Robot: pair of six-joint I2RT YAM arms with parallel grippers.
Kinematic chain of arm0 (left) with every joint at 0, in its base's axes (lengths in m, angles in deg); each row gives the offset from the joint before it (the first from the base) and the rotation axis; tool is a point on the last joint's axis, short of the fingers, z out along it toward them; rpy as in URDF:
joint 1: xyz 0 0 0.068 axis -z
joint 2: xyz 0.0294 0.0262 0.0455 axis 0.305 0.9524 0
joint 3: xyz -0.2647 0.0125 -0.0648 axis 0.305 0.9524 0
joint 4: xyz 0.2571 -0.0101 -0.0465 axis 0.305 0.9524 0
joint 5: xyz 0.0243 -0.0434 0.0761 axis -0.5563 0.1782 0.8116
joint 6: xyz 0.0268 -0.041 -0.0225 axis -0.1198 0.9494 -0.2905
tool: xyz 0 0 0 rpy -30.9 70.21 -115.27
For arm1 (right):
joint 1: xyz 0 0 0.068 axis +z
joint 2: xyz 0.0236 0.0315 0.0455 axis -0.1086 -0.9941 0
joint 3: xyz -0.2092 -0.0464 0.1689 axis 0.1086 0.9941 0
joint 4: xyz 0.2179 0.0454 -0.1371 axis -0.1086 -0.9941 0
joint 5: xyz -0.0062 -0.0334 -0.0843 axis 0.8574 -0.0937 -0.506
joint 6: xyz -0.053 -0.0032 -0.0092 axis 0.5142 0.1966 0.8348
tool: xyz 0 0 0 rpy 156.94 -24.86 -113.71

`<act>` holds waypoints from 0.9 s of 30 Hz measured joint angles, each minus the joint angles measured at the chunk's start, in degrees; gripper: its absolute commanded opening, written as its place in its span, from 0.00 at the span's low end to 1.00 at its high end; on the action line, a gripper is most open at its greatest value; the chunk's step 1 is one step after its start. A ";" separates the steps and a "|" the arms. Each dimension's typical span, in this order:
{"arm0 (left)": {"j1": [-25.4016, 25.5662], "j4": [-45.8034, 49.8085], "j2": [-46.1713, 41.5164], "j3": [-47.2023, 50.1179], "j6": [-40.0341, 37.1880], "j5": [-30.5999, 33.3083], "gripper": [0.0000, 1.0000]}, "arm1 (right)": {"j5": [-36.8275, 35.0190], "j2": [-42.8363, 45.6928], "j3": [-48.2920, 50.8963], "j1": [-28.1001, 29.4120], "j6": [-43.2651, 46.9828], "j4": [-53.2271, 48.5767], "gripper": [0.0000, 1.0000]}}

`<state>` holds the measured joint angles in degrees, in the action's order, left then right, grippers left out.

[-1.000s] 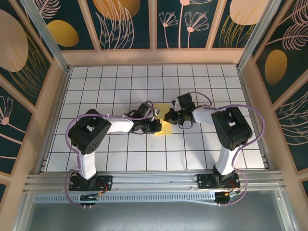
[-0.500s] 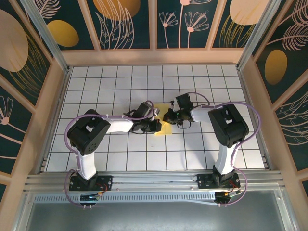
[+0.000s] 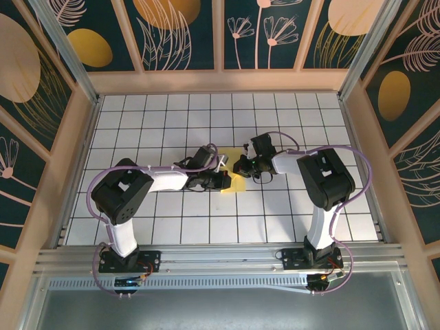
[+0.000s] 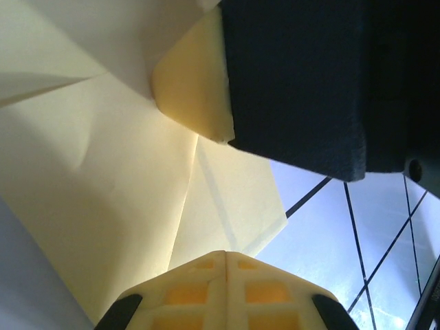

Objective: Fold a paper plane with a square sheet of paper (fold left side to right side)
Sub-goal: Fold the triangle a second time at the center of the table.

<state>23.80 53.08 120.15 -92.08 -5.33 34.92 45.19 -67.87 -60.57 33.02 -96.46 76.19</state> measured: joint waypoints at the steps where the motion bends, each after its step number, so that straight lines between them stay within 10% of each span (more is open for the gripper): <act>1: 0.00 0.00 0.00 0.07 -0.02 -0.09 0.03 | 0.00 0.00 0.00 0.00 0.00 0.00 0.00; 27: 0.00 0.52 0.94 0.96 -0.28 1.95 0.02 | -0.22 0.00 -0.11 0.00 0.22 -0.35 0.00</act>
<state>23.80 53.60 121.09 -91.11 -5.61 36.87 44.97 -67.87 -60.68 33.02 -96.24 75.84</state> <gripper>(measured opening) 0.055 0.052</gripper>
